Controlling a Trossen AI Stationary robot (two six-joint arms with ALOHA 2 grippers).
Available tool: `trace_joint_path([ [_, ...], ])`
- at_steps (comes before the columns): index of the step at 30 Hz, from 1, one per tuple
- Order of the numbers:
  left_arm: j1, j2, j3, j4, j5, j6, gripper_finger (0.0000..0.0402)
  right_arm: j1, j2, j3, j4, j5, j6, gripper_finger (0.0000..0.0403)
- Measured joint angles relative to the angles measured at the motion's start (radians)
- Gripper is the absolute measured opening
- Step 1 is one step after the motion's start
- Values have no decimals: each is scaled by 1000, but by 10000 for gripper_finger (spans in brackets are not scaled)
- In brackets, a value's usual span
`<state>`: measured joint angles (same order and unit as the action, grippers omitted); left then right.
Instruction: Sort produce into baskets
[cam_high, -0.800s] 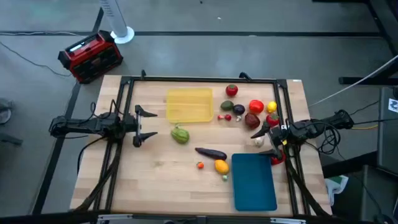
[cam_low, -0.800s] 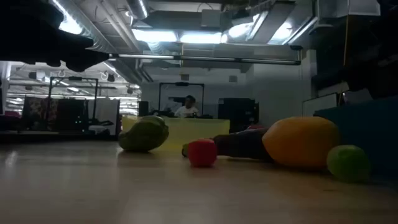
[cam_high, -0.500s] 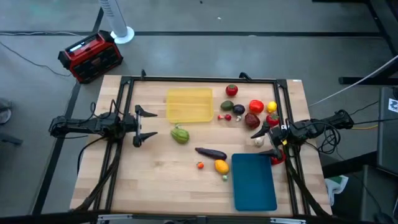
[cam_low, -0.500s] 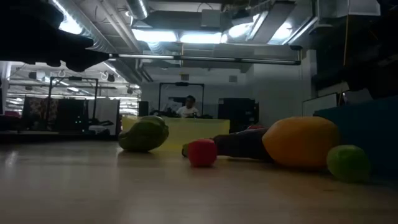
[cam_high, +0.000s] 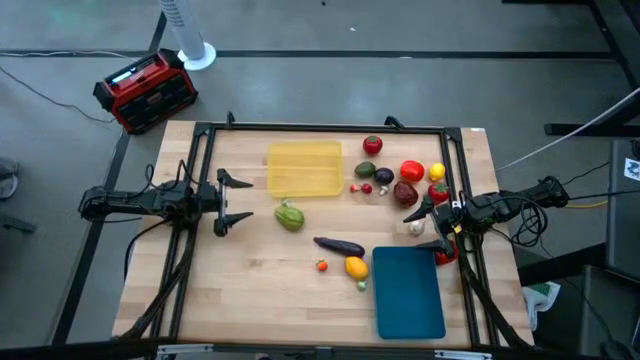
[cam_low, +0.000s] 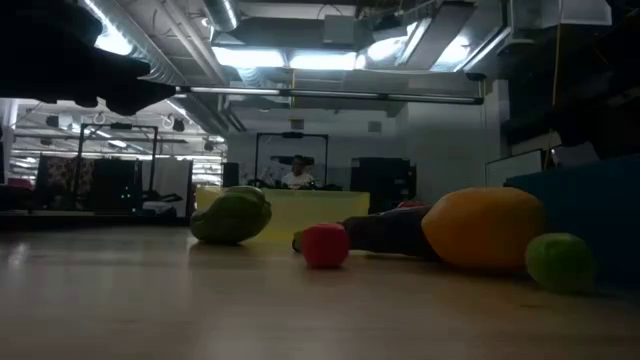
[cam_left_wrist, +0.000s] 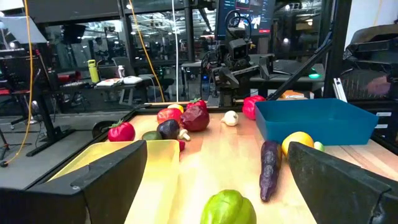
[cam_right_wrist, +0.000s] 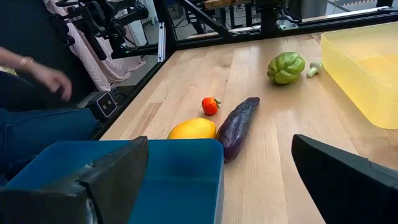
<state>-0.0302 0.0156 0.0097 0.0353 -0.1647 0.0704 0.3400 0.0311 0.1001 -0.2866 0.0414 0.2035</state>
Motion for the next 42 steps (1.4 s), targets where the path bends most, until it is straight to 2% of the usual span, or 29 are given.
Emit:
trace_joint_path([
  [34, 0, 0, 0, 0, 0, -38, 386, 0, 0, 0, 15, 11, 1, 390],
  [42, 0, 0, 0, 22, 0, -278, 386, 0, 0, -5, 63, 11, 1, 390],
])
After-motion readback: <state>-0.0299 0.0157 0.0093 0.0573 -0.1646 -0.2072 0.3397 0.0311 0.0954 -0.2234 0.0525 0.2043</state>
